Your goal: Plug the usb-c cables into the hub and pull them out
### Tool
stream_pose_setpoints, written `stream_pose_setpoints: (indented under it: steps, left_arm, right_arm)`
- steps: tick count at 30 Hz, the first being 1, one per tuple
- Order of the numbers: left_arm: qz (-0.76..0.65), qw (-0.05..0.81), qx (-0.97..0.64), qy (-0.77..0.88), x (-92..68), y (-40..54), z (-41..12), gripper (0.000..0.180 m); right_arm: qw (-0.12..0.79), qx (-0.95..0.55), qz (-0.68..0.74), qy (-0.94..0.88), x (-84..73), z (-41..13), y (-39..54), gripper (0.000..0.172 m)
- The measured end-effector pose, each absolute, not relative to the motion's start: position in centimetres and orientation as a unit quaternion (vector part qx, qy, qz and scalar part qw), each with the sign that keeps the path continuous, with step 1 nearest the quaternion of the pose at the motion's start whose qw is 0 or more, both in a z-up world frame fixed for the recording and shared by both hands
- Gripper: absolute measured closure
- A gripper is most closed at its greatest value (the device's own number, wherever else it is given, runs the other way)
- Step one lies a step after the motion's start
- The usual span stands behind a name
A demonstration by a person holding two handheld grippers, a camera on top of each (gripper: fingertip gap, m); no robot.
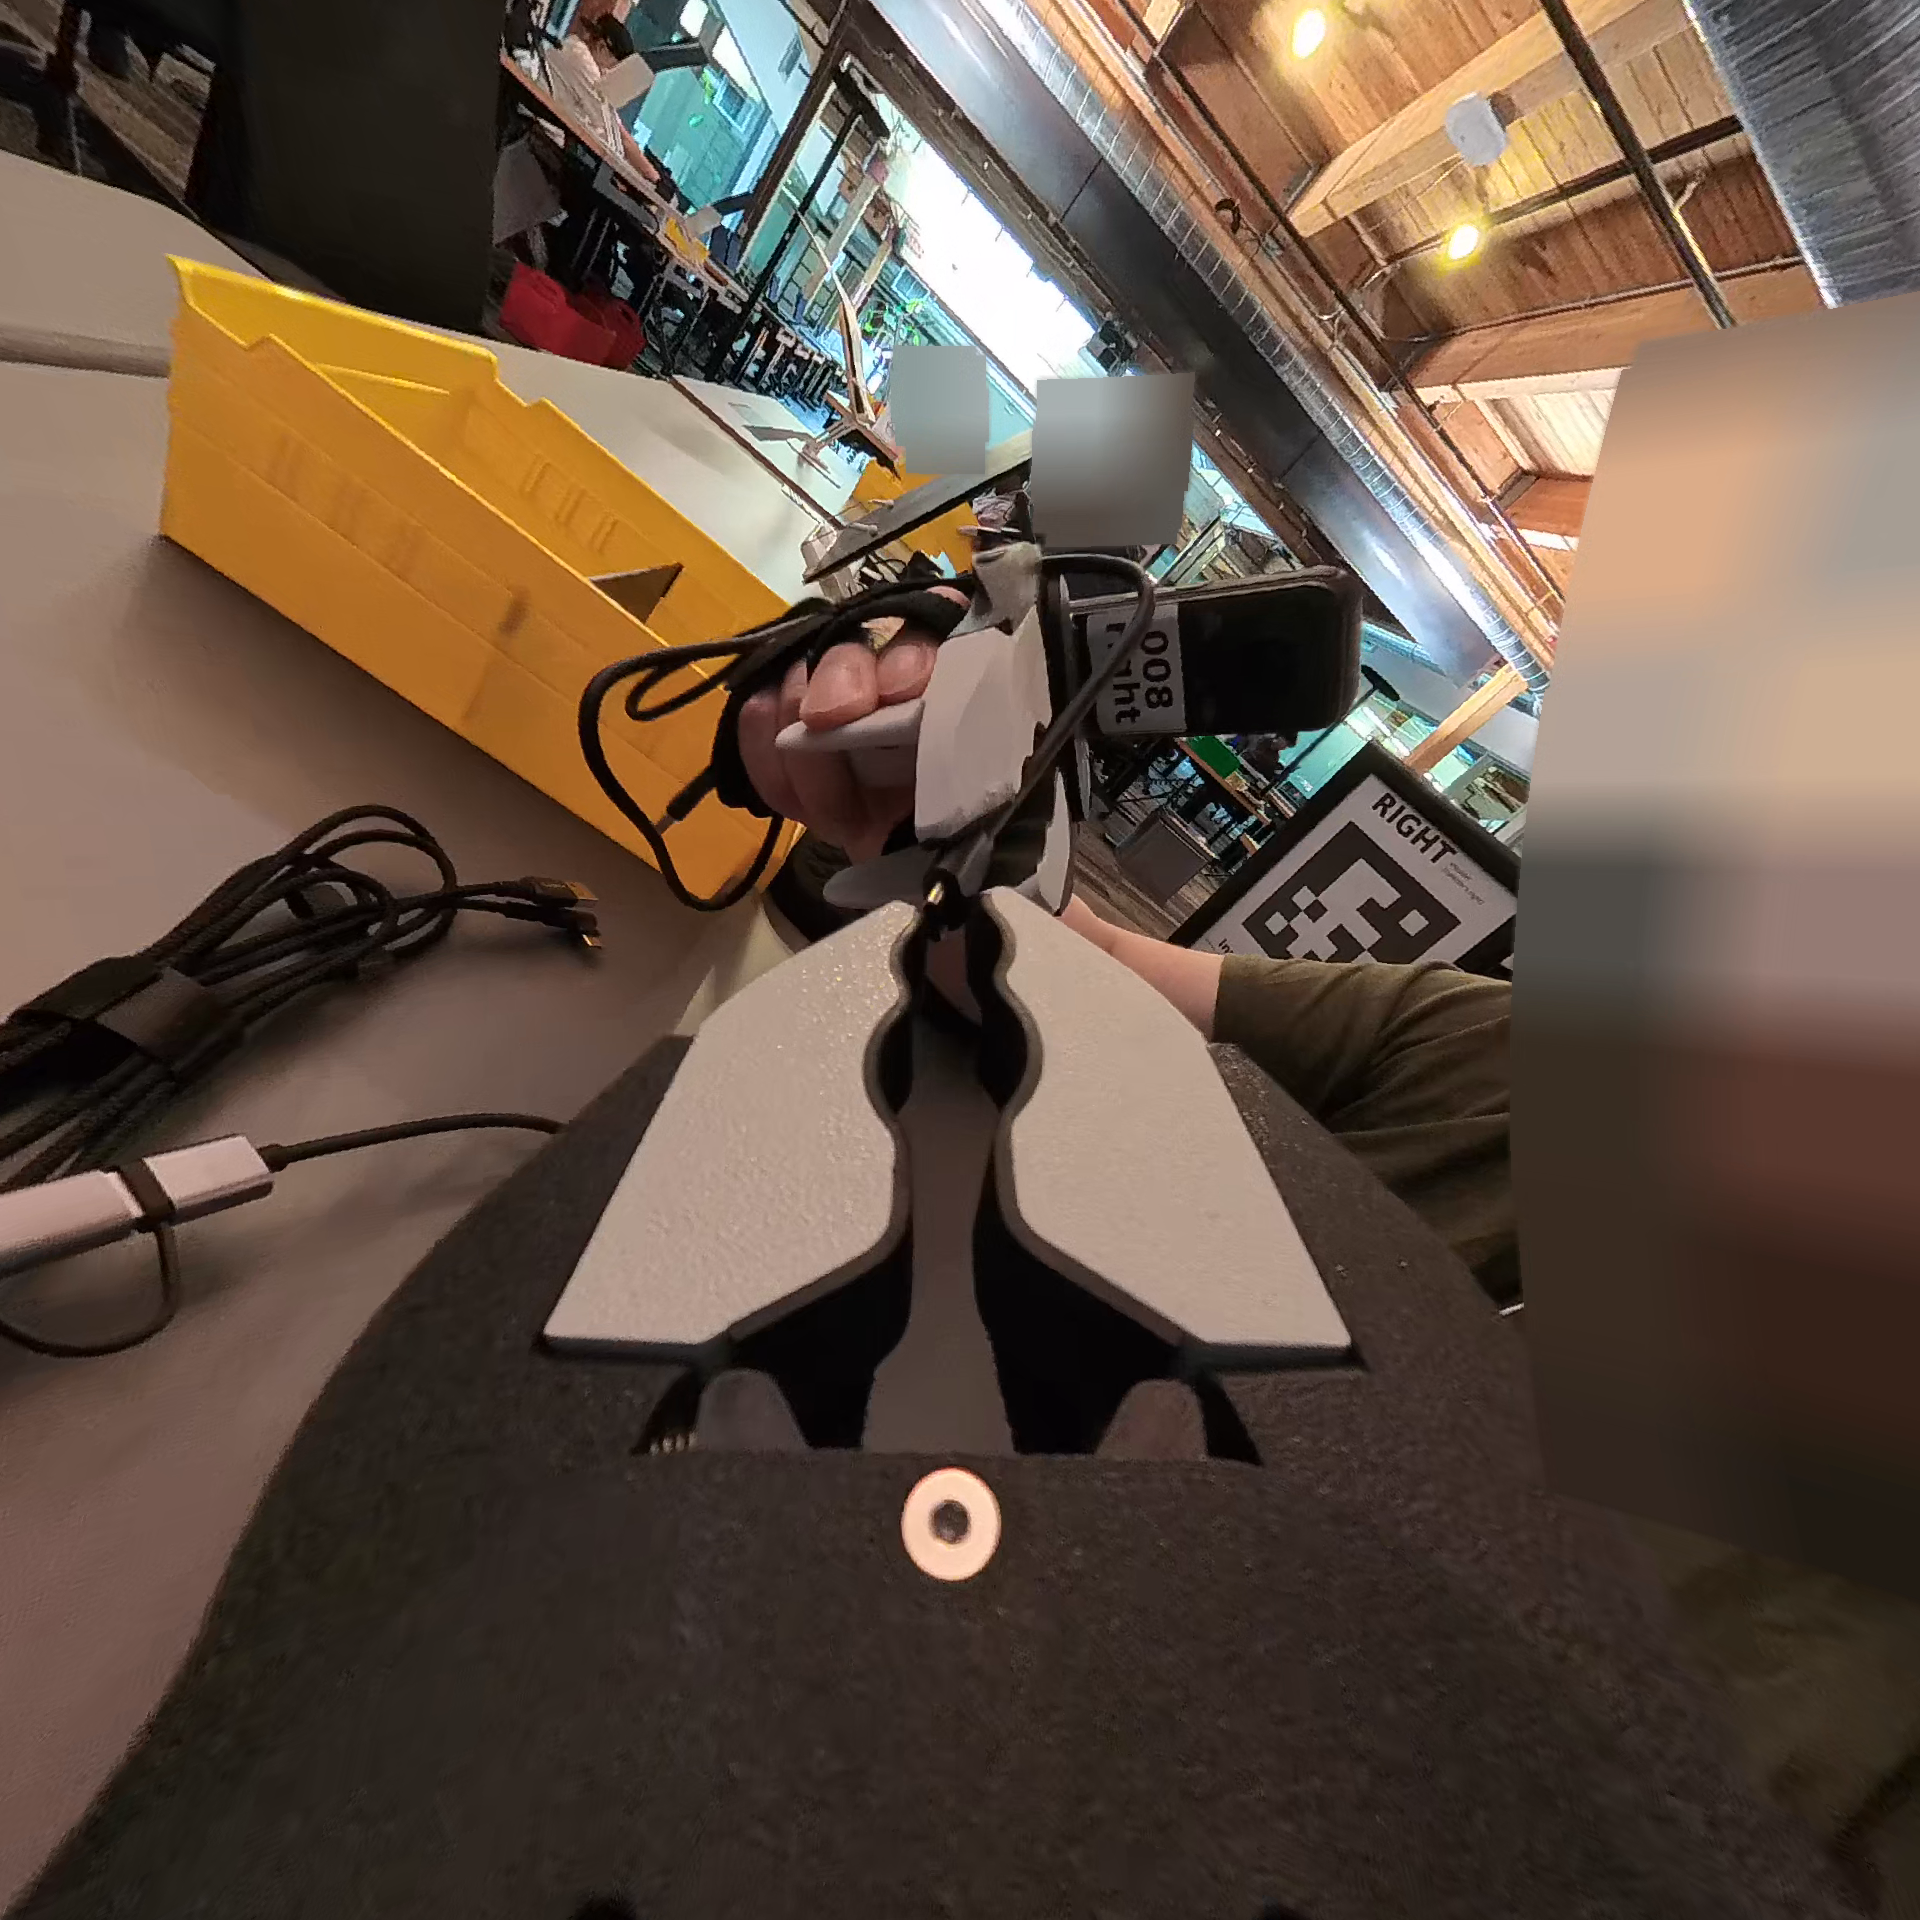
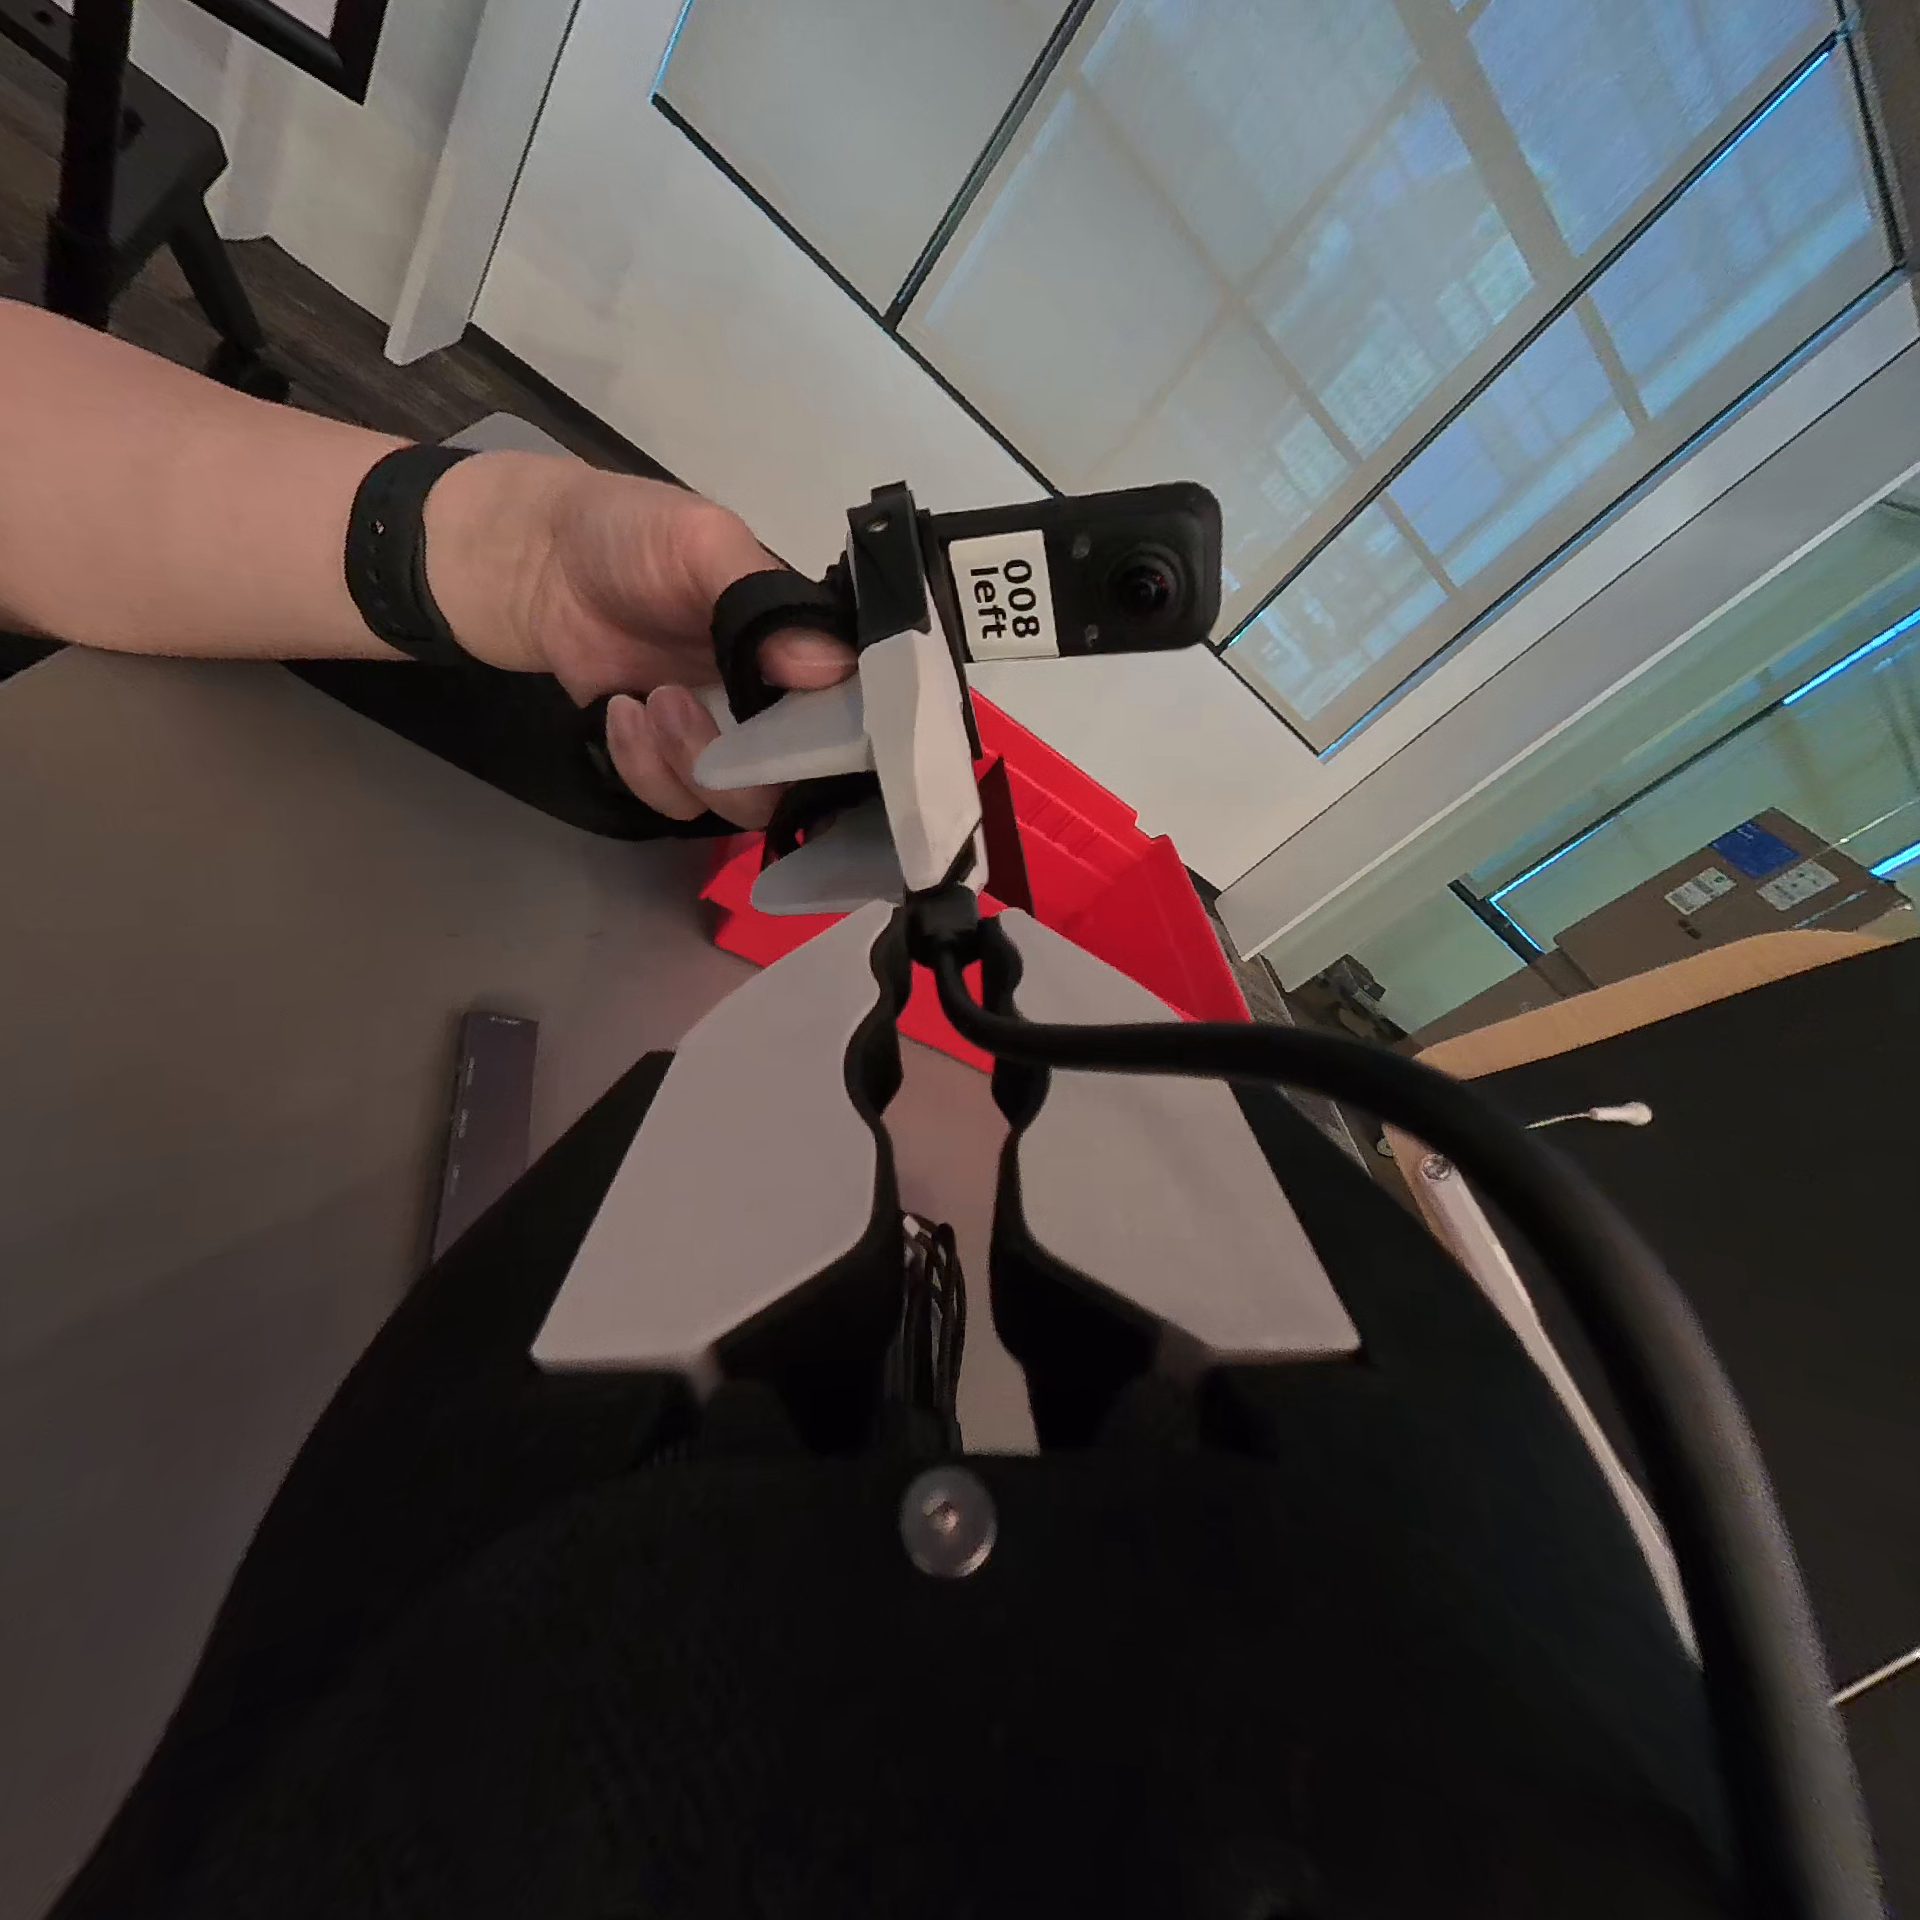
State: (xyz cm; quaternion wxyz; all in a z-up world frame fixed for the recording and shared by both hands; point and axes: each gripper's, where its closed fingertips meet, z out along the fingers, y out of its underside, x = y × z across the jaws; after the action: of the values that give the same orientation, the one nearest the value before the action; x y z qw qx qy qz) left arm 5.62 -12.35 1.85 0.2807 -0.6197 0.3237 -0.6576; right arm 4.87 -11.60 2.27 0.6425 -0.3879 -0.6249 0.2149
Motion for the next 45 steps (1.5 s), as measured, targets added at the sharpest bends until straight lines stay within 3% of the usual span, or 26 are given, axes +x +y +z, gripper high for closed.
stream_pose_setpoints:
  steps: [4, 9, 12, 20, 24, 33, 41, 45]
  left_arm:
    - [-0.608, 0.336, -0.623, 0.361, 5.1, -12.4, 2.5, 0.164]
    - [-0.38, 0.465, -0.663, 0.446, 3.0, -12.3, 0.8, 0.141]
    - [-0.302, 0.475, -0.686, 0.46, 1.8, -13.4, -2.3, 0.128]
    - [-0.194, 0.363, -0.777, 0.476, -1.4, -14.9, -12.4, 0.136]
    - [-0.213, 0.343, -0.778, 0.482, -1.2, -15.4, -12.9, 0.142]
    - [-0.154, 0.306, -0.788, 0.512, -1.0, -15.2, -15.9, 0.138]
    - [-0.185, 0.317, -0.78, 0.507, -0.5, -15.0, -16.0, 0.143]
    - [-0.182, 0.323, -0.773, 0.514, -0.2, -14.8, -16.0, 0.157]
  right_arm:
    - [0.642, -0.4, 0.227, -0.613, 5.4, 2.7, -11.1, 0.159]
    - [0.657, -0.424, 0.214, -0.586, 7.0, 3.5, -9.1, 0.159]
    - [0.665, -0.428, 0.211, -0.575, 7.9, 4.3, -8.6, 0.159]
    - [0.665, -0.43, 0.211, -0.573, 8.4, 4.7, -8.2, 0.159]
    - [0.663, -0.427, 0.201, -0.582, 8.2, 4.5, -8.3, 0.159]
    - [0.661, -0.422, 0.206, -0.585, 8.2, 4.6, -8.6, 0.159]
    - [0.651, -0.422, 0.2, -0.598, 7.9, 4.0, -8.7, 0.159]
    - [0.647, -0.425, 0.2, -0.6, 7.9, 3.8, -8.6, 0.159]
